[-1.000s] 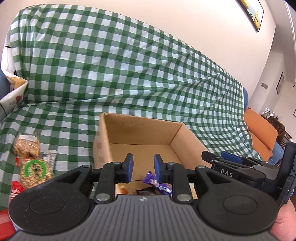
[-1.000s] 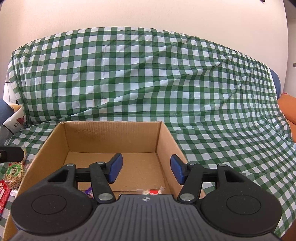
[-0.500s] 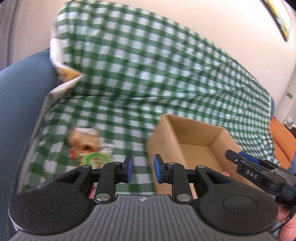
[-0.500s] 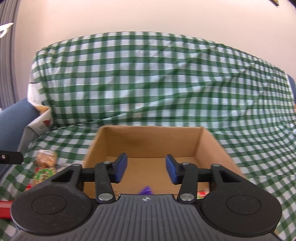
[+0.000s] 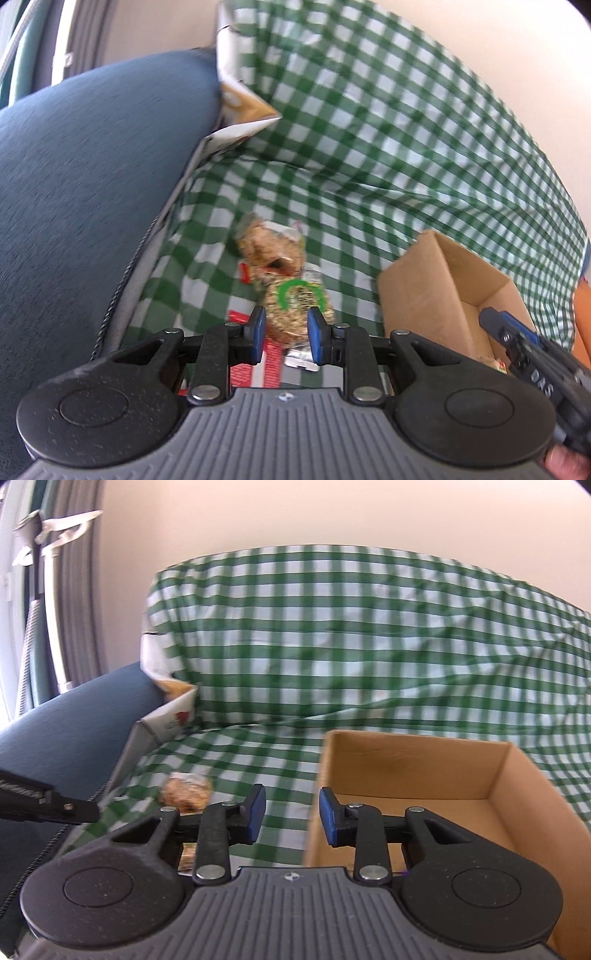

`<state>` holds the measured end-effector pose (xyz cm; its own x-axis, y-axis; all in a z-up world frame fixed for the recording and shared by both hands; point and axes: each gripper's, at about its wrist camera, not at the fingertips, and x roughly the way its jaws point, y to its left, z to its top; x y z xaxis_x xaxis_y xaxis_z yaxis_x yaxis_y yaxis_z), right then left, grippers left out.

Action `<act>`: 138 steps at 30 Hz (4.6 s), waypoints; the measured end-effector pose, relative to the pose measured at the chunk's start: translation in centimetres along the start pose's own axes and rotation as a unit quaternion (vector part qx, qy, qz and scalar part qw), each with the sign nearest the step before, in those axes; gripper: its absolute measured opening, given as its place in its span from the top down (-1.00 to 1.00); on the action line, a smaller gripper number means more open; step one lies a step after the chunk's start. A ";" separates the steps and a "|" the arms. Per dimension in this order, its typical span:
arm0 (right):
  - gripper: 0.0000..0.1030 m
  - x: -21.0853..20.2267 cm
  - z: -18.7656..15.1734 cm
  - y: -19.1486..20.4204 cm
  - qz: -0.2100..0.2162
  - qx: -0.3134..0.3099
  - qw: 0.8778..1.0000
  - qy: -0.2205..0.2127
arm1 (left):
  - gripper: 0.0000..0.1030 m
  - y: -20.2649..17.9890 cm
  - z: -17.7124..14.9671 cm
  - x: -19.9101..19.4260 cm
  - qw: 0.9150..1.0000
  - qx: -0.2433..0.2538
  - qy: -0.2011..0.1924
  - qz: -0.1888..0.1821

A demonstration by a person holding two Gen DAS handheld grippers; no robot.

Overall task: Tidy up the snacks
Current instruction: 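Grasp the red wrapper with left tool while right tool approaches the peanut cake, then grasp the round peanut cake with right tool while left tool lifts the red wrapper, then lift the peanut cake with right tool while left tool carries the red wrapper toward the box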

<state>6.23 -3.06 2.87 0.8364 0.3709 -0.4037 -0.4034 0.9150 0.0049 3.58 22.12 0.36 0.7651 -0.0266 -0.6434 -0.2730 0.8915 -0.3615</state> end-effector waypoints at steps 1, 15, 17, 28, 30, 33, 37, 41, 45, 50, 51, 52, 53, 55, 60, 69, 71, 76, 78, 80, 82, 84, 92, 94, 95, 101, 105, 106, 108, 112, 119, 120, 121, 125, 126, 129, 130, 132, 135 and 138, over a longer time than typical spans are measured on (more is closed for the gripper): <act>0.47 0.2 0.0 0.5 0.008 -0.003 1.000 0.002 | 0.49 0.4 0.1 0.1 1.000 -0.009 0.002 0.002; 0.49 4.6 -1.3 4.8 0.064 -0.026 0.995 0.068 | 0.49 3.9 -0.1 2.8 0.991 -0.088 0.085 0.048; 0.44 5.6 -1.6 5.3 0.064 -0.027 0.994 0.080 | 0.45 4.3 -0.3 3.3 0.989 -0.081 0.111 0.059; -0.44 10.5 -2.6 7.9 0.074 -0.028 0.990 0.115 | -0.08 4.7 -1.9 4.5 0.977 -0.013 0.190 0.095; -0.54 11.5 -2.7 8.2 0.074 -0.024 0.990 0.118 | -0.12 4.5 -2.0 4.4 0.977 -0.004 0.189 0.093; -0.56 12.8 -2.8 8.5 0.074 -0.020 0.989 0.125 | -0.12 4.3 -1.9 4.1 0.979 0.004 0.185 0.088; -0.58 14.4 -3.0 8.3 0.074 -0.009 0.987 0.141 | -0.17 2.7 -2.0 4.5 0.978 0.050 0.187 0.074; -0.62 15.5 -3.2 8.5 0.080 -0.010 0.985 0.153 | -0.29 1.1 -2.8 5.2 0.972 0.102 0.199 0.066; -0.68 16.4 -3.5 8.5 0.081 -0.007 0.983 0.164 | -0.43 0.0 -4.1 6.1 0.962 0.143 0.223 0.061; -0.67 16.6 -3.5 8.5 0.087 -0.002 0.982 0.168 | -0.40 0.0 -4.6 6.4 0.958 0.156 0.228 0.071; -0.67 16.6 -3.5 8.5 0.089 -0.002 0.982 0.169 | -0.35 0.1 -4.6 6.4 0.958 0.156 0.228 0.071; -0.67 16.6 -3.5 8.5 0.090 -0.003 0.981 0.169 | -0.31 0.1 -4.7 6.4 0.958 0.158 0.229 0.071; -0.67 16.6 -3.5 8.5 0.092 -0.005 0.981 0.169 | -0.21 0.0 -4.8 6.5 0.957 0.160 0.230 0.071; -0.65 16.5 -3.5 8.5 0.096 -0.008 0.981 0.170 | -0.02 -0.1 -4.8 6.3 0.958 0.160 0.230 0.069; -0.38 16.2 -3.4 8.4 0.101 -0.011 0.981 0.163 | 0.72 0.3 -4.1 6.1 0.964 0.136 0.220 0.061; 0.29 14.8 -2.7 7.3 0.103 -0.002 0.984 0.143 | 1.00 1.7 -2.8 5.0 0.977 0.075 0.196 0.039; 0.68 14.7 -2.7 6.9 0.097 -0.006 0.984 0.151 | 0.97 1.8 -2.8 4.8 0.978 0.068 0.195 0.040; -0.34 13.9 -2.6 6.5 0.095 -0.007 0.985 0.144 | -0.11 -0.3 -4.3 5.3 0.966 0.125 0.223 0.032; -0.50 13.8 -2.5 6.6 0.098 -0.006 0.986 0.138 | -0.26 -1.0 -4.8 5.7 0.961 0.149 0.231 0.029; -0.52 14.0 -2.6 6.9 0.106 -0.007 0.984 0.141 | -0.26 -1.5 -5.4 6.1 0.954 0.169 0.244 0.033; -0.62 14.4 -2.9 7.7 0.108 -0.017 0.983 0.149 | -0.26 -1.9 -6.0 6.5 0.947 0.191 0.253 0.040; -0.70 15.0 -3.2 8.5 0.113 -0.029 0.981 0.156 | -0.23 -2.1 -6.3 6.7 0.943 0.207 0.255 0.049; -0.78 17.1 -4.5 11.7 0.099 -0.081 0.976 0.177 | 0.11 -1.6 -6.0 7.0 0.945 0.205 0.249 0.052; -0.64 17.1 -4.5 11.7 0.088 -0.085 0.978 0.171 | 0.13 -1.2 -5.6 6.8 0.947 0.199 0.246 0.049; -0.63 17.1 -4.3 11.5 0.087 -0.079 0.978 0.170 | 0.14 -1.0 -5.4 6.7 0.949 0.193 0.245 0.048; -0.62 15.4 -3.4 9.6 0.070 -0.055 0.984 0.157 | 0.15 0.6 -4.0 5.4 0.964 0.145 0.219 0.040; -0.62 13.5 -2.9 8.0 0.064 -0.043 0.984 0.162 | 0.14 2.0 -3.1 4.7 0.974 0.103 0.195 0.050; -0.62 13.0 -3.0 7.8 0.064 -0.046 0.983 0.165 | 0.14 2.5 -2.9 4.5 0.976 0.090 0.188 0.054; -0.62 11.8 -3.3 7.7 0.065 -0.061 0.981 0.174 | 0.14 3.2 -2.5 3.9 0.980 0.067 0.176 0.060; -0.62 9.0 -3.8 8.2 0.065 -0.102 0.978 0.172 | 0.14 4.5 -1.5 3.4 0.985 0.020 0.157 0.070; -0.62 5.8 -5.7 8.8 0.083 -0.129 0.966 0.210 | 0.13 4.0 -1.3 3.5 0.987 -0.011 0.151 0.050; -0.62 5.4 -6.0 8.8 0.088 -0.127 0.964 0.216 | 0.13 3.8 -1.5 3.6 0.987 -0.011 0.151 0.047; -0.63 5.1 -6.1 8.7 0.094 -0.123 0.963 0.221 | 0.13 3.6 -1.5 3.8 0.987 -0.012 0.153 0.045; -0.63 4.5 -7.1 8.3 0.102 -0.118 0.956 0.250 | 0.12 3.1 -1.9 4.9 0.984 -0.011 0.171 0.045; -0.64 4.6 -7.3 8.2 0.102 -0.120 0.954 0.257 | 0.12 3.0 -2.0 5.2 0.983 -0.006 0.175 0.050; -0.65 4.9 -7.6 8.2 0.102 -0.128 0.950 0.266 | 0.12 2.8 -2.3 5.6 0.981 0.005 0.185 0.061; -0.65 4.9 -7.6 8.2 0.102 -0.128 0.950 0.267 | 0.12 2.6 -2.4 5.7 0.980 0.010 0.188 0.063; -0.67 5.0 -7.7 8.0 0.105 -0.126 0.949 0.270 | 0.12 2.5 -2.6 6.0 0.979 0.018 0.192 0.066; -0.68 5.4 -7.8 8.0 0.105 -0.125 0.947 0.275 | 0.12 2.4 -2.7 6.2 0.978 0.022 0.193 0.069; -0.69 5.5 -7.9 8.1 0.105 -0.125 0.947 0.275 | 0.06 2.3 -2.8 6.4 0.978 0.026 0.196 0.072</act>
<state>4.67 5.12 -6.53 0.4356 0.3383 -0.8341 -0.6720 0.7388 -0.0513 6.24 22.74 -6.47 0.4356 -0.0621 -0.8980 -0.3239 0.9200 -0.2208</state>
